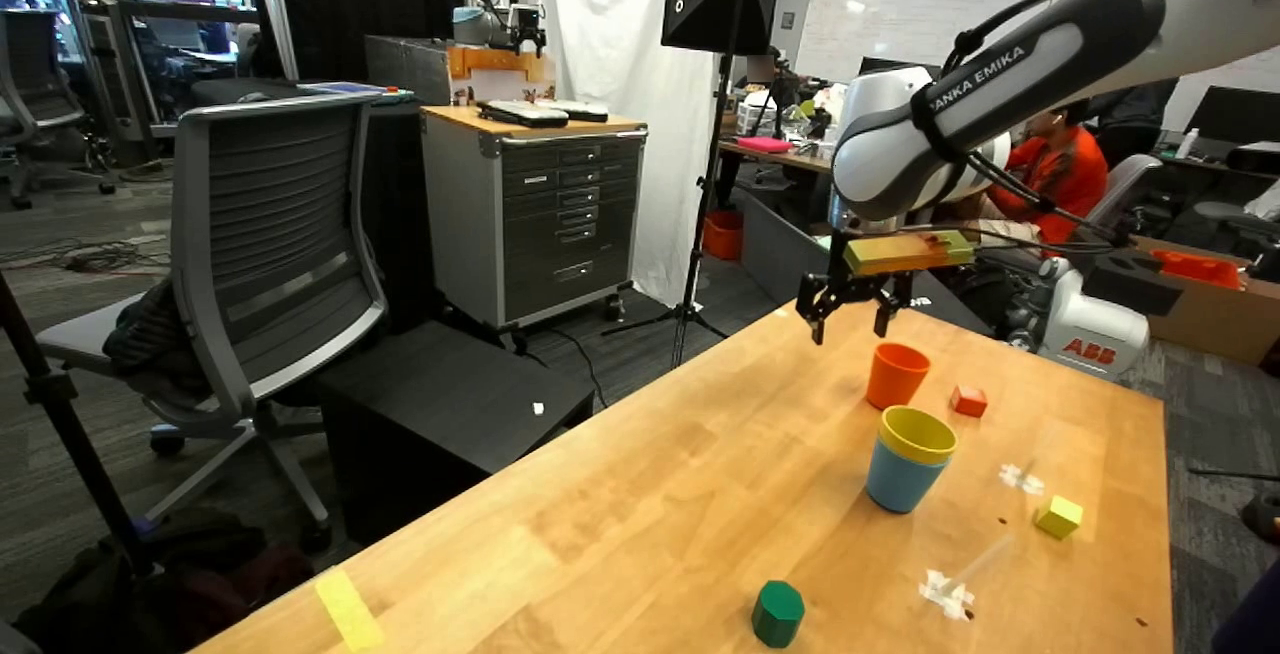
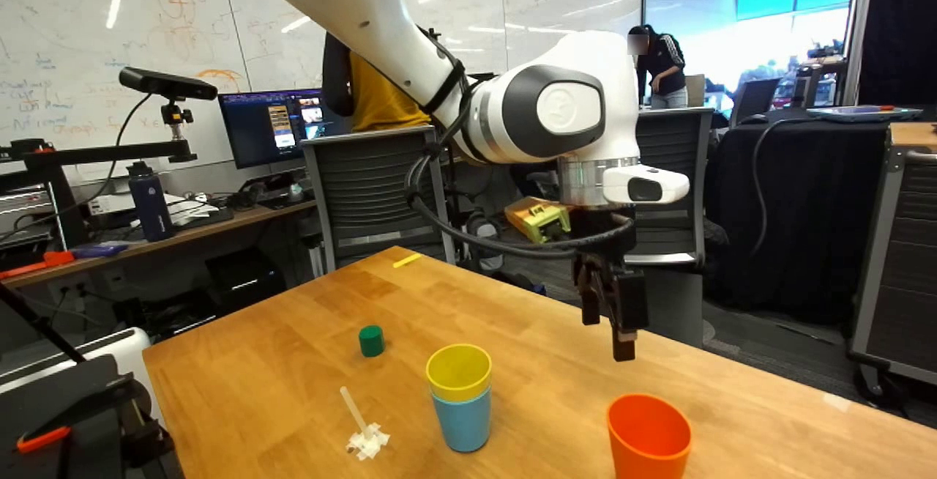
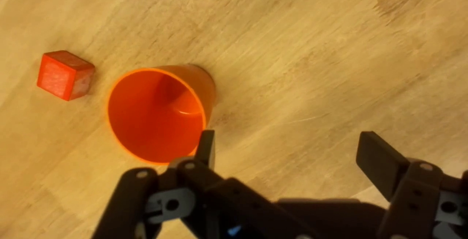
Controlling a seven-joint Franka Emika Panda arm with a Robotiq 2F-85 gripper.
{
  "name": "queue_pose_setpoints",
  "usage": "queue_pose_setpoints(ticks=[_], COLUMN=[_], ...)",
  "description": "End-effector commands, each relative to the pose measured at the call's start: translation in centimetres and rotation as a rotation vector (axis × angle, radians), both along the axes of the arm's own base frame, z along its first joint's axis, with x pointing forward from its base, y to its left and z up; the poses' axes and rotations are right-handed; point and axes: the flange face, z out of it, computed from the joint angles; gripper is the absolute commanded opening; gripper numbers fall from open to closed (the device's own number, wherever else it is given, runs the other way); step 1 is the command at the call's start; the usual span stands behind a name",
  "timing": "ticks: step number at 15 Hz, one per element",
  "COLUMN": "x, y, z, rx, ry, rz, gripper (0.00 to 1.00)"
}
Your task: Stack the cups into the blue cup
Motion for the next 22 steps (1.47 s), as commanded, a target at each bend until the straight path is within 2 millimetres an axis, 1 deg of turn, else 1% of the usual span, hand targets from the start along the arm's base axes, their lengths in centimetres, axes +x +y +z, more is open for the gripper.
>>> queue_pose_setpoints(ticks=[1, 6, 14, 15, 16, 18, 19, 20, 22], x=[0.8, 0.4, 0.0, 0.0, 0.0, 0.0, 0.0, 0.1, 0.1], y=[-2.1, -3.8, -3.8, -3.8, -3.9, -3.9, -3.9, -3.9, -4.0], z=[-1.5, -3.0, -6.1, -6.5, -6.8, -7.1, -7.2, -7.2, -7.1], rx=[-0.014, -0.018, -0.008, -0.007, -0.007, -0.004, -0.003, -0.001, 0.0], ry=[-0.005, 0.009, 0.037, 0.038, 0.039, 0.04, 0.041, 0.039, 0.036], rz=[-0.026, -0.046, -0.05, -0.049, -0.051, -0.05, -0.051, -0.05, -0.055], gripper=[1.0, 1.0, 1.0, 0.97, 0.74, 0.7, 0.63, 0.53, 0.38])
